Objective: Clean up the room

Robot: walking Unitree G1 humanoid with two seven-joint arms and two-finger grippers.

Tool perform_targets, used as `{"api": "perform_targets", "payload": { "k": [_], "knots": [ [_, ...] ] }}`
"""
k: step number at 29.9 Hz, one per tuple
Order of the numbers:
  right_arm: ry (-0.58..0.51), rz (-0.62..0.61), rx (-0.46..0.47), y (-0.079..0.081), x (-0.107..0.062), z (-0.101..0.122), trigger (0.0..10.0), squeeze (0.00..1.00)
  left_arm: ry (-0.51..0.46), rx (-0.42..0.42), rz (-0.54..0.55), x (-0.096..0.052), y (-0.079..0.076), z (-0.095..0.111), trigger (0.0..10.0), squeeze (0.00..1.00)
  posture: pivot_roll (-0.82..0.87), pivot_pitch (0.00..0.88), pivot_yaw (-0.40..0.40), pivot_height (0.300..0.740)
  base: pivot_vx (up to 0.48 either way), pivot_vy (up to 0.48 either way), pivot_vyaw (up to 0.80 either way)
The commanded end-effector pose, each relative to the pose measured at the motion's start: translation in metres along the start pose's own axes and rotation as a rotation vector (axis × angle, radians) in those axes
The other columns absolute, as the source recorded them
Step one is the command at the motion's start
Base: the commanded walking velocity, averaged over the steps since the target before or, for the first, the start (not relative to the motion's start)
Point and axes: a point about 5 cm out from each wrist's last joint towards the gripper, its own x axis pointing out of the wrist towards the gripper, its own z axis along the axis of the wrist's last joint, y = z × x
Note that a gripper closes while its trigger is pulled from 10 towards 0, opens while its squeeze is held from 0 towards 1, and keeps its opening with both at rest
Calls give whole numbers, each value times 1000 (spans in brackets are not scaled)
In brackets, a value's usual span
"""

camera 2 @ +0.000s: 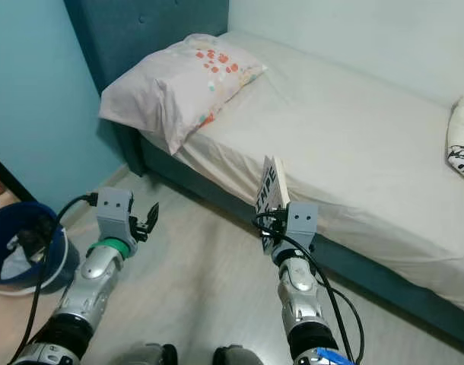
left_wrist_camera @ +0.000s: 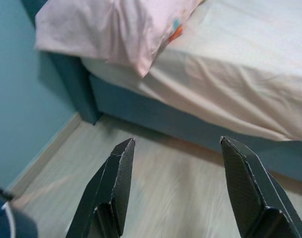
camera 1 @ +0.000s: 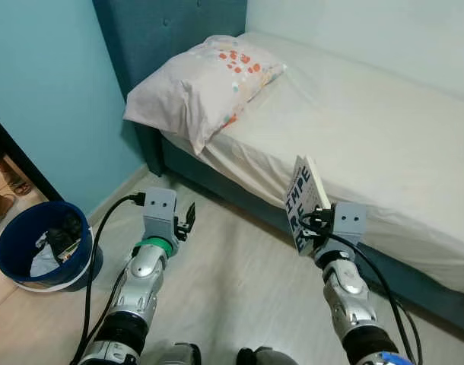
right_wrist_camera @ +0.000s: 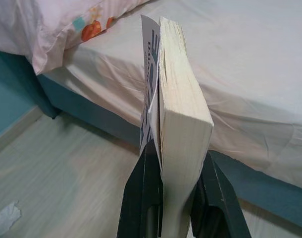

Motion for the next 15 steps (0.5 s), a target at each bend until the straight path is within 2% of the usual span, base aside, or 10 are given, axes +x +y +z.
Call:
{"api": "perform_targets", "payload": {
  "k": [1, 3, 4, 6, 8, 10, 15],
  "knots": [
    [3, -22, 10, -3, -5, -4, 10000, 0, 39, 8, -7, -4, -3, -9, 10000, 0, 82, 60, 20, 737, 0, 0, 0],
    [13, -20, 29, -2, -5, -6, 10000, 0, 26, 24, -19, -2, -5, -6, 10000, 0, 88, 72, 18, 737, 0, 0, 0],
    [24, -3, 11, 2, -7, -8, 10000, 0, 24, 41, -16, -3, -2, -6, 10000, 0, 72, 36, 43, 737, 0, 0, 0],
    [27, 36, -42, 8, -6, -9, 10000, 0, 56, -1, 33, -4, 5, -12, 10000, 0, 49, 51, 58, 737, 0, 0, 0],
    [21, 19, -17, 4, -7, -9, 10000, 0, 93, 4, 14, -9, 3, -23, 10000, 0, 31, 27, 74, 737, 0, 0, 0],
    [26, -26, 21, -5, -9, -10, 10000, 0, 120, 38, -29, -11, -4, -30, 10000, 0, 33, 41, 73, 737, 0, 0, 0],
    [54, -63, 33, -13, -13, -16, 10000, 0, 122, 55, -44, -10, -7, -29, 10000, 0, 55, 31, 56, 737, 0, 0, 0]
  ]
}}
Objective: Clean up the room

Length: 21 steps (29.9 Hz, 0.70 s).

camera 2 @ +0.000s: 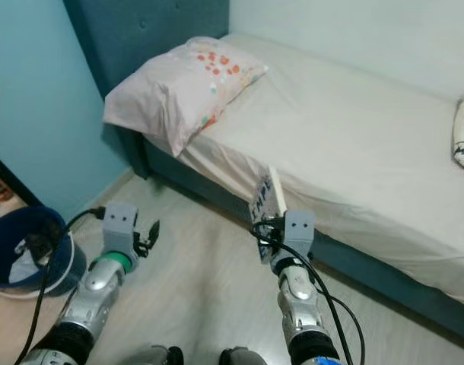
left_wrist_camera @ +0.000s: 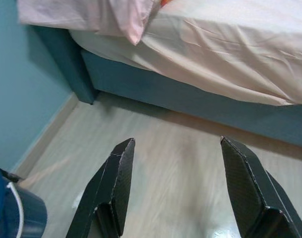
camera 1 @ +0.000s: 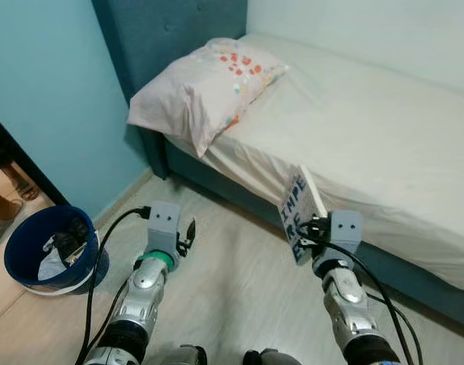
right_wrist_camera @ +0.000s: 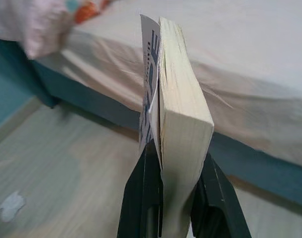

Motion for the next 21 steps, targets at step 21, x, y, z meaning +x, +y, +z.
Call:
{"api": "perform_targets", "payload": {
  "k": [21],
  "knots": [
    [68, 73, 35, 2, -4, -11, 10000, 0, 56, 33, 23, -2, 4, -13, 10000, 0, 56, 11, 65, 737, 0, 0, 0]
  ]
}}
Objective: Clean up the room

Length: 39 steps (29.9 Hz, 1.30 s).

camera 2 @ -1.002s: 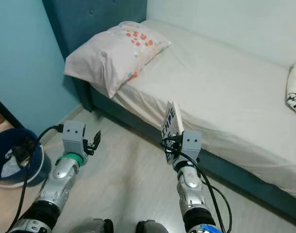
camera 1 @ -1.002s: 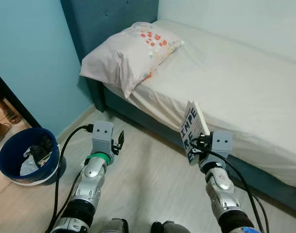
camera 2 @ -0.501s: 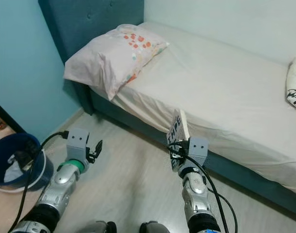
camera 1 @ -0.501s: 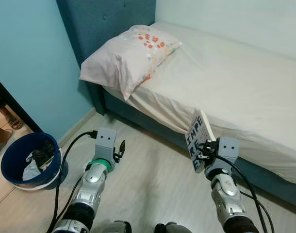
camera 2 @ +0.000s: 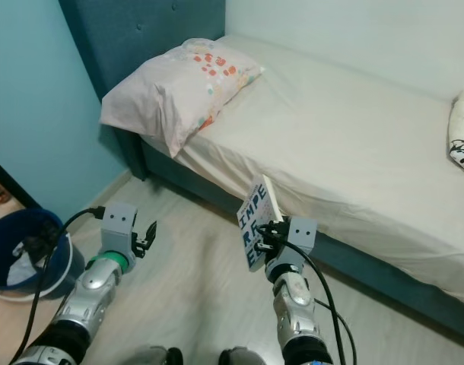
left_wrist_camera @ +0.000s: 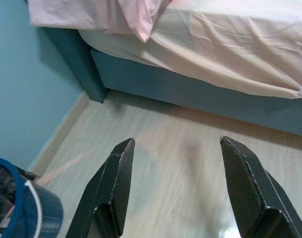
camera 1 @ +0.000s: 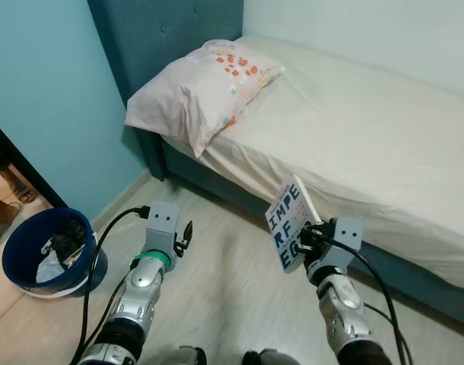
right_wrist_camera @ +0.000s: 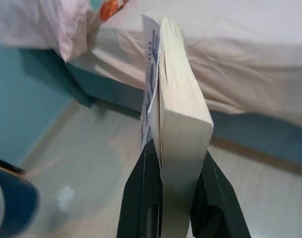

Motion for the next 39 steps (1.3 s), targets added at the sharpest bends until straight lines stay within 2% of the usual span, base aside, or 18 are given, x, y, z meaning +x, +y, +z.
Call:
{"api": "perform_targets", "payload": {
  "k": [1, 3, 5, 6, 11, 13, 14, 17, 22, 25, 30, 34, 39],
  "knots": [
    [24, -49, -82, -9, -2, -3, 10000, 0, 21, 5, -2, -2, -1, -6, 10000, 0, 51, 26, 45, 737, 0, 0, 0],
    [31, -64, -98, -10, -2, -4, 10000, 0, 9, 5, 0, -1, 1, -2, 10000, 0, 51, 26, 45, 737, 0, 0, 0],
    [46, -11, -158, -4, -2, -8, 10000, 0, 41, -16, 79, -3, 14, -9, 10000, 0, 52, 2, 77, 737, 0, 0, 0],
    [52, -13, -177, -6, -3, -10, 10000, 0, 65, -45, 107, -6, 16, -15, 10000, 0, 47, 20, 92, 737, 0, 0, 0],
    [54, -29, -166, -9, -3, -11, 10000, 0, 68, -51, 100, -6, 15, -16, 10000, 0, 47, 20, 92, 737, 0, 0, 0],
    [35, -104, -52, -16, -5, -7, 10000, 0, 45, -5, 35, -3, 10, -11, 10000, 0, 39, 25, 75, 737, 0, 0, 0],
    [47, -99, -71, -16, -6, -10, 10000, 0, 52, -10, 53, -2, 11, -11, 10000, 0, 51, 0, 92, 737, 0, 0, 0],
    [78, -94, -117, -18, -8, -15, 10000, 0, 59, -15, 63, -1, 11, -11, 10000, 0, 55, 14, 68, 737, 0, 0, 0],
    [74, -83, -124, -13, -5, -13, 10000, 0, 56, -5, 46, 0, 11, -9, 10000, 0, 38, 6, 82, 737, 0, 0, 0],
    [58, -78, -155, -9, -3, -10, 10000, 0, 85, -6, 35, -2, 9, -17, 10000, 0, 34, 0, 94, 737, 0, 0, 0],
    [72, -120, -136, -17, -5, -13, 10000, 0, 60, -27, 19, -1, 4, -13, 10000, 0, 43, 0, 59, 737, 0, 0, 0],
    [77, -61, -174, -9, 0, -11, 10000, 0, 71, -49, 74, 2, 9, -12, 10000, 0, 43, 0, 68, 737, 0, 0, 0],
    [77, -102, -146, -14, -1, -11, 10000, 0, 61, -26, 35, 0, 2, -13, 10000, 0, 55, 0, 45, 737, 0, 0, 0]
  ]
}}
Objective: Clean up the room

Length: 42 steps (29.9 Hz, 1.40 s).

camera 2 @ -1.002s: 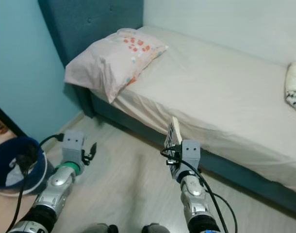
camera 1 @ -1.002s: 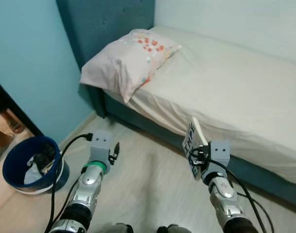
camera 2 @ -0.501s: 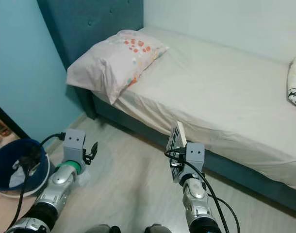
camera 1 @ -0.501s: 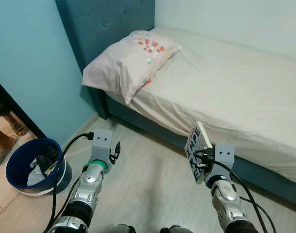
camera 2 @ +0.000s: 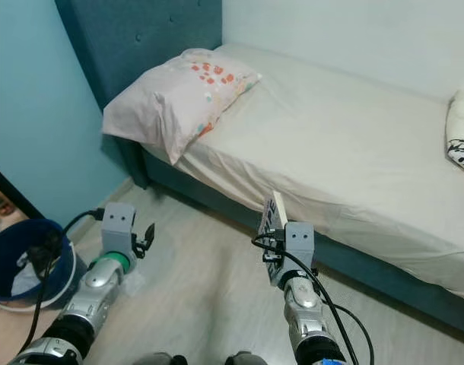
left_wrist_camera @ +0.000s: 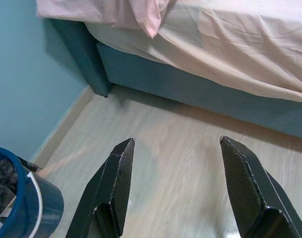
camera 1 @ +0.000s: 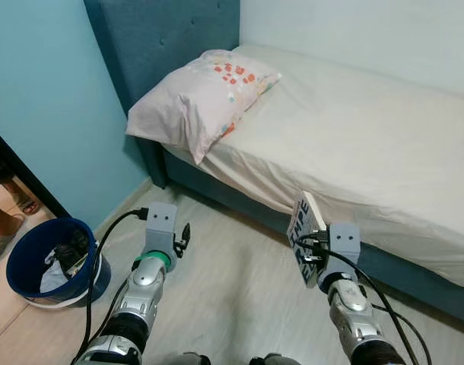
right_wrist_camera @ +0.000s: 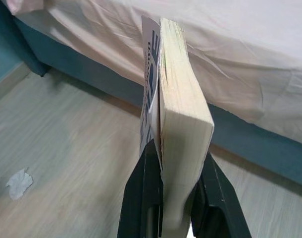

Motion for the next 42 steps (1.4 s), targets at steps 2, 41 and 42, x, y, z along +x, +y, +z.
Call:
{"api": "perform_targets", "payload": {
  "k": [2, 41, 42],
  "knots": [
    [-16, -27, 23, -2, 0, 3, 10000, 0, -3, 10, -18, -3, -1, -4, 10000, 0, 55, 0, 45, 737, 0, 0, 0],
    [-8, -8, -6, 2, -4, -8, 10000, 0, 47, -23, 45, -15, 0, -26, 10000, 0, 81, 0, 19, 737, 0, 0, 0],
    [-8, -8, -6, 2, -4, -8, 10000, 0, 47, -23, 45, -15, 0, -26, 10000, 0, 81, 0, 19, 737, 0, 0, 0]
  ]
}}
